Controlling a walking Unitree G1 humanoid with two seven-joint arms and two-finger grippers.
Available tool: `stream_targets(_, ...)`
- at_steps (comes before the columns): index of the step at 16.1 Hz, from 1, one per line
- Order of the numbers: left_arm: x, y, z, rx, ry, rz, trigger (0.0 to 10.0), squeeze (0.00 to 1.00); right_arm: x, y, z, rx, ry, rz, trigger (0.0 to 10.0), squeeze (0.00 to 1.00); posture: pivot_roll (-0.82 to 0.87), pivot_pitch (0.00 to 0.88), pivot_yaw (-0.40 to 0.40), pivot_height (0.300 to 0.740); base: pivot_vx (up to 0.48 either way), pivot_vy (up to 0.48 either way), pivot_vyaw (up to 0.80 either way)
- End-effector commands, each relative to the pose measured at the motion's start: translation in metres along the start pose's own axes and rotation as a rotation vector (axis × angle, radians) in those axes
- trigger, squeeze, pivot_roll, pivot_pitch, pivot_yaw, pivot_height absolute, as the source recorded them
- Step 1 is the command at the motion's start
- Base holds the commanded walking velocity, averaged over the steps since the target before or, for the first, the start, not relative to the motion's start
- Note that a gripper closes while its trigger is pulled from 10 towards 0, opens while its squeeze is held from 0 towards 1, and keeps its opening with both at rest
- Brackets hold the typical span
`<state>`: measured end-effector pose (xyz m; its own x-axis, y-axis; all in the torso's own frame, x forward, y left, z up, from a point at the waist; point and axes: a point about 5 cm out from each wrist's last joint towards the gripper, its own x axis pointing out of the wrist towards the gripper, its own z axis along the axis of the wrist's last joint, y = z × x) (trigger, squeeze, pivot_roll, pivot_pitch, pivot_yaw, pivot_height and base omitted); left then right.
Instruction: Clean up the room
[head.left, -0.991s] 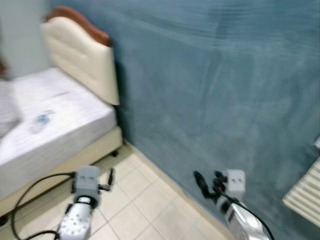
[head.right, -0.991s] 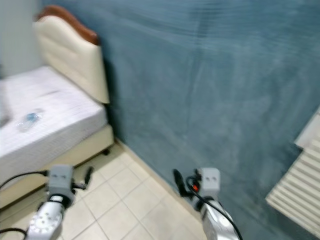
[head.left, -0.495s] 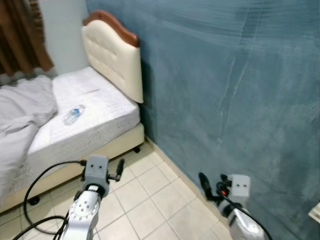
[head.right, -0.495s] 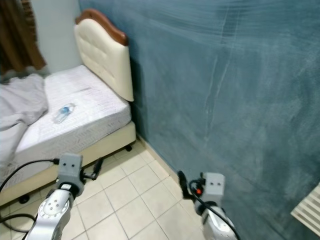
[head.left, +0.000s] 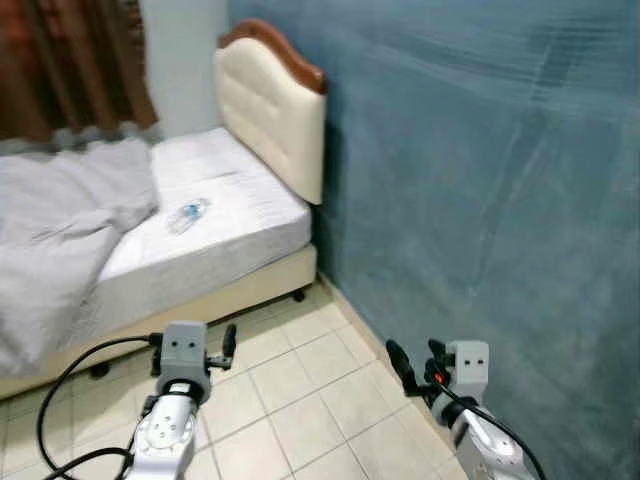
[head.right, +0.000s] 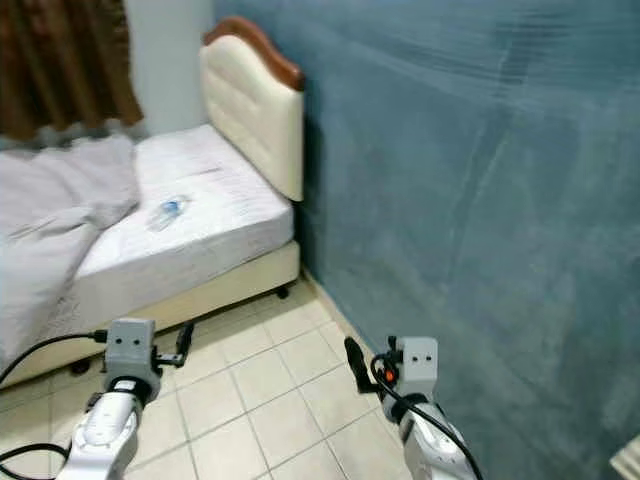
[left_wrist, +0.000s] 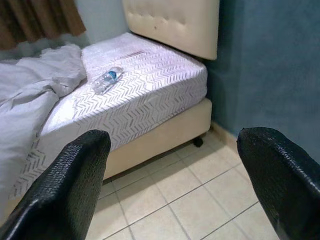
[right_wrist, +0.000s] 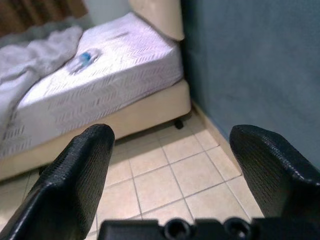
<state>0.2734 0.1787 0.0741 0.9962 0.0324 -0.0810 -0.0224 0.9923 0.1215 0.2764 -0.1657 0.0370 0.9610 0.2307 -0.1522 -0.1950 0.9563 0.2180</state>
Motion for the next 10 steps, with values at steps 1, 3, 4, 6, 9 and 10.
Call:
stream_targets(1, -0.0026, 0.0027, 0.0031, 0.006, -0.022, 0.007, 10.0, 0.00, 0.0056, 0.0037, 0.0036, 0.005, -0.004, 0.034, 10.0, 0.00, 0.12, 0.000, -0.075, 0.740, 0.000, 0.000, 0.58)
stream_targets(3, -0.0035, 0.0026, 0.0037, 0.015, -0.026, 0.013, 10.0, 0.00, 0.0081, 0.0053, 0.0040, 0.003, -0.001, 0.054, 10.0, 0.00, 0.12, 0.000, -0.079, 0.740, 0.448, 0.000, 0.58)
stream_targets(4, -0.0036, 0.0036, 0.0021, 0.014, -0.017, 0.022, 10.0, 0.00, 0.0089, 0.0056, 0.0042, 0.005, -0.001, 0.062, 10.0, 0.00, 0.13, 0.000, -0.082, 0.740, 0.442, 0.000, 0.57)
stream_targets(6, -0.0030, 0.0039, 0.0010, 0.011, -0.011, 0.026, 10.0, 0.00, 0.0095, 0.0054, 0.0039, 0.002, 0.003, 0.065, 10.0, 0.00, 0.13, 0.000, -0.085, 0.740, 0.444, 0.000, 0.58)
stream_targets(9, 0.0011, 0.0046, -0.0001, 0.001, 0.008, 0.022, 10.0, 0.00, 0.0095, 0.0048, 0.0030, 0.000, 0.003, 0.052, 10.0, 0.00, 0.12, 0.000, -0.081, 0.740, 0.461, 0.000, 0.38)
stream_targets(10, 0.0027, 0.0063, -0.0005, -0.003, 0.014, 0.023, 10.0, 0.00, 0.0095, 0.0042, 0.0027, -0.006, 0.007, 0.042, 10.0, 0.00, 0.11, 0.000, -0.079, 0.740, 0.465, 0.000, 0.00)
